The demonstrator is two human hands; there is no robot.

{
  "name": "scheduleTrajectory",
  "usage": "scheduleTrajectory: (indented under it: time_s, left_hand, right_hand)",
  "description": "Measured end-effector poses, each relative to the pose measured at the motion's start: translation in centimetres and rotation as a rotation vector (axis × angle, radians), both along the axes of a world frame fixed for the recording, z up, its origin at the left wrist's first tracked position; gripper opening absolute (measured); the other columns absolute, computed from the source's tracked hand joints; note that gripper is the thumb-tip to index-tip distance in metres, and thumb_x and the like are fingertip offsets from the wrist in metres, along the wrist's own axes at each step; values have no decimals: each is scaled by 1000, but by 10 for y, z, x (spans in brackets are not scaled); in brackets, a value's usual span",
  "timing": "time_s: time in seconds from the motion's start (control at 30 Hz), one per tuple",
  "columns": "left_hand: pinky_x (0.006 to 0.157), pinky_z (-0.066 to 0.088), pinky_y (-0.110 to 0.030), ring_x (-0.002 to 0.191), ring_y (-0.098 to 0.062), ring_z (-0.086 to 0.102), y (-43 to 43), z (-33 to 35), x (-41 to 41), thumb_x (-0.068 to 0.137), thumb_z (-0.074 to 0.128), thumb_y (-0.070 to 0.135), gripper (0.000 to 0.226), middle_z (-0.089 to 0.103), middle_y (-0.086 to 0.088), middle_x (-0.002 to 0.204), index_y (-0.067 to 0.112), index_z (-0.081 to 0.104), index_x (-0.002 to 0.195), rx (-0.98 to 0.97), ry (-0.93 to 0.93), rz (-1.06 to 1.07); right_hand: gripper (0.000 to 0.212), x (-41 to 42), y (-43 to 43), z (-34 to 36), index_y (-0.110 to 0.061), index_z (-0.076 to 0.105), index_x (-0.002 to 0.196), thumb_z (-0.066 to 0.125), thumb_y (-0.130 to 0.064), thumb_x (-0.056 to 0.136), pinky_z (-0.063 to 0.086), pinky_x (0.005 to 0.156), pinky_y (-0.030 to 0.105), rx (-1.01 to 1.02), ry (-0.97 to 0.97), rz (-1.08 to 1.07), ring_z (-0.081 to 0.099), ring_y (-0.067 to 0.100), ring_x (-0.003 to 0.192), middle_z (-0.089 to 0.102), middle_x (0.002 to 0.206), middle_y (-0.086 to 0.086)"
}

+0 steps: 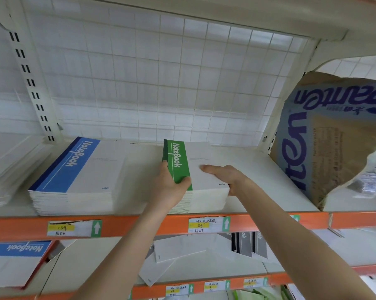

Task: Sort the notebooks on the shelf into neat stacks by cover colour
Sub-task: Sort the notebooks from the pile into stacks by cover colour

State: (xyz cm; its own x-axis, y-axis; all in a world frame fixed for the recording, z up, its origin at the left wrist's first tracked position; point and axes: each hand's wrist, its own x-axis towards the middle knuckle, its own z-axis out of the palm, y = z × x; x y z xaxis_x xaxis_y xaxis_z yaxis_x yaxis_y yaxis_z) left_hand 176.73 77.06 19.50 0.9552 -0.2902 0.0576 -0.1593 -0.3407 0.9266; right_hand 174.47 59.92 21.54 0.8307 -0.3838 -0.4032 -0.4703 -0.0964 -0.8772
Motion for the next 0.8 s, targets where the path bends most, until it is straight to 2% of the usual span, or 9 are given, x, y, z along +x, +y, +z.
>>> scheduleTrajectory:
  time_s: [0.07,0.17,0.27,0.37,0.53,0.6,0.67,0.73,0.8]
  left_hand:
    - [83,49,-32,98,-20,60,-12,0,-4,84,63,24,51,62,1,112,17,40,130,11,-3,-4]
    - [86,51,-40,99,-24,60,-25,0,-7,82,64,26,53,63,0,111,16,41,129,34,-25,1]
    - [84,52,-41,97,-24,61,-37,-1,-9,82,64,28,56,63,-1,112,15,40,131,40,-33,-6]
    - [82,52,-39,97,-23,61,-45,0,-11,84,63,27,55,62,-2,113,13,39,131,58,-48,-15]
    - [77,51,-31,96,-21,61,-52,1,-9,86,62,27,54,61,-2,116,11,38,131,80,-57,-15]
    - [74,48,-29,94,-20,60,-53,1,-8,86,62,26,55,61,-2,117,11,37,132,75,-45,-17]
    - [72,46,-27,93,-19,59,-53,0,-8,86,62,25,55,59,-2,117,12,36,132,73,-34,-29]
    - [76,49,-31,95,-20,60,-52,0,-7,86,62,24,55,59,-2,117,12,35,133,74,-29,-32]
    - [81,52,-36,96,-22,61,-52,-1,-7,85,63,25,57,60,-3,117,12,35,133,74,-36,-33]
  right_hand:
    - [38,-6,-11,-2,-6,63,96,76,-35,74,54,69,31,9,-11,-23,66,23,77,70,92,9]
    - [45,-10,-22,-2,-4,62,102,77,-34,73,55,77,35,8,-19,-55,67,25,80,70,95,10]
    - [43,-13,-32,-1,-5,63,100,78,-33,72,55,82,37,16,-31,-66,68,25,82,71,93,10]
    - [42,-15,-39,0,-4,62,98,79,-31,71,55,75,34,22,-39,-85,67,23,76,70,89,9]
    - [36,-14,-44,1,-4,63,91,79,-30,71,54,75,34,18,-38,-88,66,23,72,70,84,9]
    - [39,-15,-45,2,-4,63,94,79,-31,72,54,73,33,2,-27,-83,66,23,72,70,86,9]
    - [38,-16,-44,5,-5,62,94,77,-34,73,53,65,29,-29,-5,-60,66,21,71,69,86,7]
    - [35,-16,-43,8,-7,60,88,75,-36,75,49,57,26,-68,22,-35,64,19,68,67,81,5]
    - [37,-15,-43,11,-6,59,89,75,-37,75,48,55,26,-110,31,-25,63,18,67,66,79,5]
